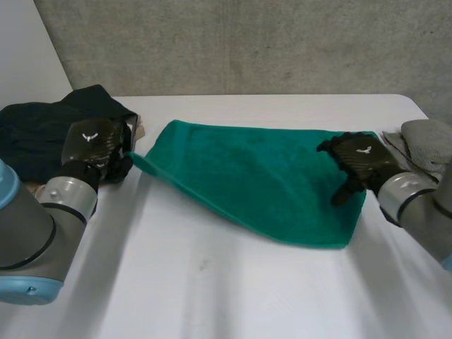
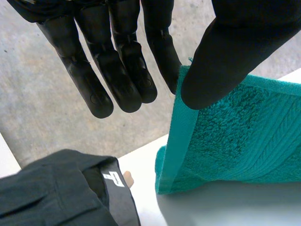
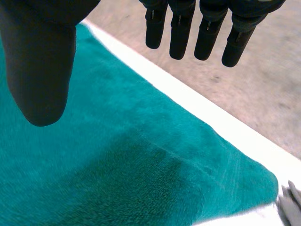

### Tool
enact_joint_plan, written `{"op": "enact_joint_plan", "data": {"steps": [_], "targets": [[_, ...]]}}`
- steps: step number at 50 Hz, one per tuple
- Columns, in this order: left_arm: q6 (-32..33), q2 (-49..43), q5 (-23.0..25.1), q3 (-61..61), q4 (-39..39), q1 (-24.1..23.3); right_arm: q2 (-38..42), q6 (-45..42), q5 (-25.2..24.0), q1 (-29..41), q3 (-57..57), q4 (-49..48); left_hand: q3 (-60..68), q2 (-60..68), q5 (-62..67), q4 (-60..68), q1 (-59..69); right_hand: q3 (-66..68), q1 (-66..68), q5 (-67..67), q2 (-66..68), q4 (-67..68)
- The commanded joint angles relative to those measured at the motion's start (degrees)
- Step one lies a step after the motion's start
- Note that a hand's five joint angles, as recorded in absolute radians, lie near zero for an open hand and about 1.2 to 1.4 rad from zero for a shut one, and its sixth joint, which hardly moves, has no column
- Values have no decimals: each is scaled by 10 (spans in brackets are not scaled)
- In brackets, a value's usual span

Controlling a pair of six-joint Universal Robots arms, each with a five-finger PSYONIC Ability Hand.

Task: Fold the laundry.

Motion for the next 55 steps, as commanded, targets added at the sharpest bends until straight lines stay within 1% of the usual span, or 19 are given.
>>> {"op": "enact_joint_plan", "data": {"steps": [1,6,9,12,17,21,23,25,26,28,30,33,36,41,42,46,50,53,55], "targets": [[-14,26,1,13,-16,7,-57,92,-4,-42,52,68,117,113,138,111,145,54,39,62,38,53],[-32,53,5,46,-57,6,-60,41,-20,-60,107,108,117,113,138,111,145,98,83,106,81,97],[-40,62,5,66,-76,4,-61,20,-35,-60,133,89,117,113,138,111,145,108,93,116,92,107],[-48,70,5,92,-98,1,-56,26,-41,-45,157,40,117,113,138,111,145,131,116,140,115,131],[-49,75,5,120,-121,-7,-36,55,-23,-12,167,-32,117,113,138,111,145,160,145,169,144,159],[-49,75,4,130,-129,-11,-1,63,8,12,153,-73,117,113,138,111,145,192,177,200,176,191],[-49,77,4,132,-132,-11,24,62,29,24,139,-87,117,113,138,111,145,232,217,241,216,232],[-49,77,2,130,-132,-11,39,57,43,28,130,-94,117,113,138,111,145,328,313,336,312,327],[-49,78,2,127,-133,-11,53,51,55,28,117,-97,117,113,138,111,145,468,453,477,452,467],[-49,79,2,124,-135,-10,60,41,63,28,107,-97,117,113,138,111,145,617,602,626,601,616],[-49,80,2,114,-140,-6,60,28,77,28,94,-93,117,113,138,111,145,618,603,626,602,617],[-47,83,5,104,-145,-2,47,19,77,26,92,-90,117,113,138,111,145,618,603,626,602,617],[-46,89,6,86,-160,8,0,-1,72,18,86,-78,117,113,138,111,145,618,603,626,602,617],[-33,115,34,55,-217,30,-91,-73,54,0,57,-4,117,113,138,111,145,618,603,626,602,617],[-27,119,41,52,-229,33,-124,-107,45,-4,35,42,117,113,138,111,145,618,603,626,602,617],[3,144,73,35,-296,47,-178,-196,17,-37,-27,175,117,113,138,111,145,618,603,626,602,617],[40,158,94,25,-350,51,-168,-278,-17,-57,-82,313,117,113,138,111,145,618,603,626,602,617],[70,155,100,13,-380,44,-137,-341,-21,-43,-115,394,117,113,138,111,145,618,603,626,602,617],[81,147,100,9,-384,36,-114,-369,-12,-34,-132,413,117,113,138,111,145,618,603,626,602,617]]}}
